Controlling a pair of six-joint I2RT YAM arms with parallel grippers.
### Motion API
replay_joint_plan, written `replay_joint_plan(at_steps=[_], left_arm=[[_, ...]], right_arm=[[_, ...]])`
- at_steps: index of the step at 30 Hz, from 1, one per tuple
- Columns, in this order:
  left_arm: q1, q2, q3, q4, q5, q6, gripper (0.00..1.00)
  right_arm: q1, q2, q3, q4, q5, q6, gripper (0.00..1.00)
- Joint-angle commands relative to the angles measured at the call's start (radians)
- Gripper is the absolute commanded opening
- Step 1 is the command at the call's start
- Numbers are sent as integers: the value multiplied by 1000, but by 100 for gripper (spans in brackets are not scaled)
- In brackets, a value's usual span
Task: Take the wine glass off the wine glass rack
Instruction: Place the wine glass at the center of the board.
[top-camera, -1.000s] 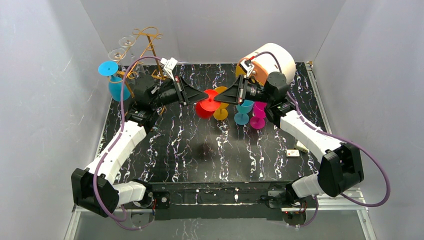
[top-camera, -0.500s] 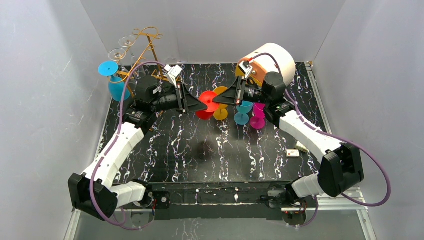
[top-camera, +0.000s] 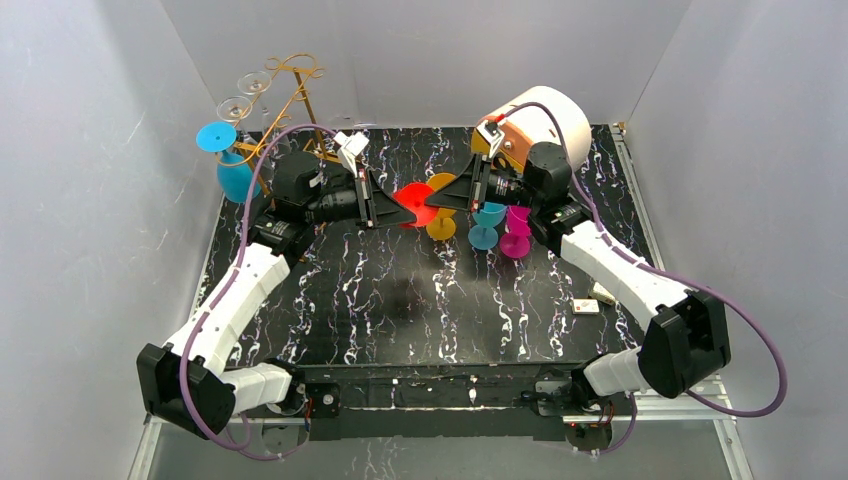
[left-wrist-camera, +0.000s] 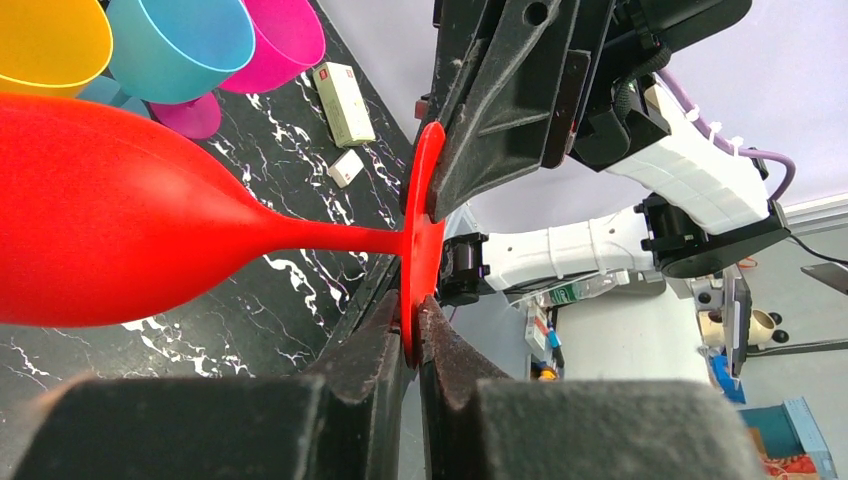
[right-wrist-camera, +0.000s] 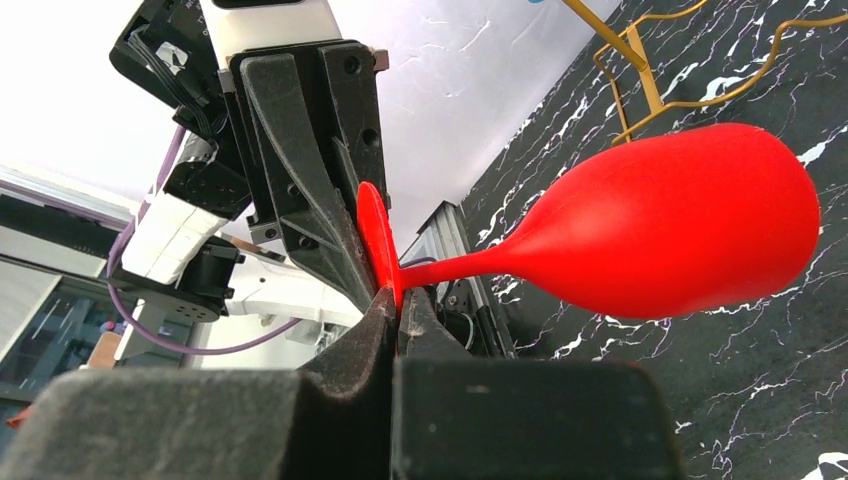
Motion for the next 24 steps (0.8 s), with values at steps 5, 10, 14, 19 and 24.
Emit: replay_joint_plan(at_steps=[5,10,14,19,24], left_arm=[[-18,1,38,5,30,76,0],[-18,-61,12,5,-12,162,0],[-18,-110,-26,3,-45,229,0],[-18,-146,-57,-37,-68,311,0],[-18,-214,-79,-96,-90,485,0]], right_arm=[[11,-35,28,9,-6,-22,25],[10,-49,24,2,-1,-29,58],[11,-78,36,-66,49,-103,65],[9,-126,56,-205,224,-211,72],[-1,-139,82,-334,365,-253,75]])
